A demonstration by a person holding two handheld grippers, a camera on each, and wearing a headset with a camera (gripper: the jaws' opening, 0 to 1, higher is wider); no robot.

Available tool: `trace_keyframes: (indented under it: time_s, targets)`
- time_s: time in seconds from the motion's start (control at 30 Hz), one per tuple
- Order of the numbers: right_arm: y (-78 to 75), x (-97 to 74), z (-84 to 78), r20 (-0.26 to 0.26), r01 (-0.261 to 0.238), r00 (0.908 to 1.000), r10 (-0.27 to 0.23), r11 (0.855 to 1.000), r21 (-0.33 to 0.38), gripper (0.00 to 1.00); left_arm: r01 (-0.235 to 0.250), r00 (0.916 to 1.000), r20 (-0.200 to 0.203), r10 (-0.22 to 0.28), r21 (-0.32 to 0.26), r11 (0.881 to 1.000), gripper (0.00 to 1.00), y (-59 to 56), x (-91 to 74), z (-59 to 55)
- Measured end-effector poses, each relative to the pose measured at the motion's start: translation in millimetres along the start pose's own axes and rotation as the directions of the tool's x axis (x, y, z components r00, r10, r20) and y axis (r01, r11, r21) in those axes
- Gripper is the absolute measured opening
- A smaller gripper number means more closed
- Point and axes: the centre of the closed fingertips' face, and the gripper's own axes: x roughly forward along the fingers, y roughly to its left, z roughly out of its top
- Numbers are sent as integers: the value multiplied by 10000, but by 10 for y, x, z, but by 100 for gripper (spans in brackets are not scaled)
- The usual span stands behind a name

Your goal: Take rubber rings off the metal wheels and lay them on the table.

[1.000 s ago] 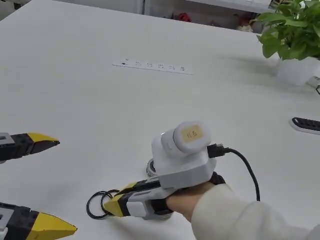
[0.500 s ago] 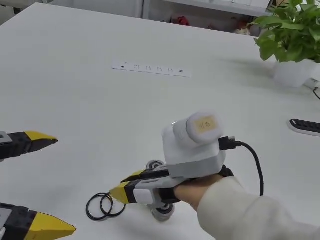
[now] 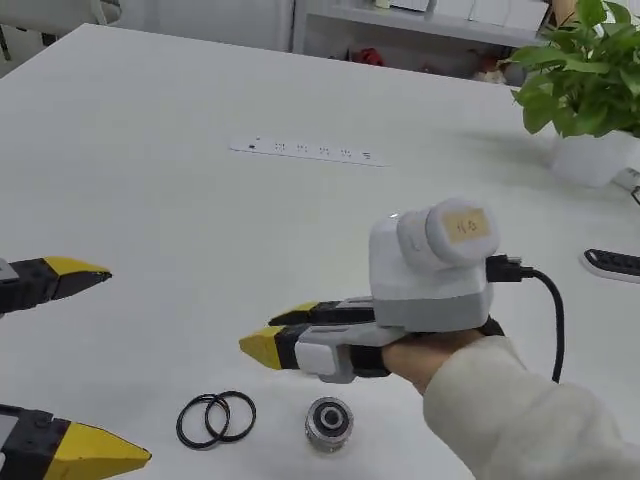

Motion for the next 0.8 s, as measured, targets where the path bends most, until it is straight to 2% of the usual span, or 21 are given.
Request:
trace_keyframes:
  time_s: [0.2, 0.37, 0.47, 0.6, 0.8]
  targets:
    - [27, -83, 162, 604, -62, 9981, 88, 9990, -445, 29, -125, 9999, -51, 125, 57, 9999, 100, -9, -39, 1]
    - [54, -142, 249, 902, -108, 9957, 187, 9961, -876, 35, -246, 9997, -44, 246, 52, 9997, 100, 1, -61, 8]
    - [73, -184, 311, 1223, -125, 9921, 279, 9922, -1244, 42, -238, 9996, -125, 240, 95, 9997, 100, -7, -56, -1]
    - [86, -256, 339, 1411, -185, 9893, 384, 9900, -1395, 52, -238, 9996, -153, 241, 137, 9996, 100, -12, -53, 2]
    - [43, -362, 386, 1756, -14, 9840, 289, 9879, -1549, 67, -293, 9995, -87, 294, 79, 9995, 100, 9, -62, 6]
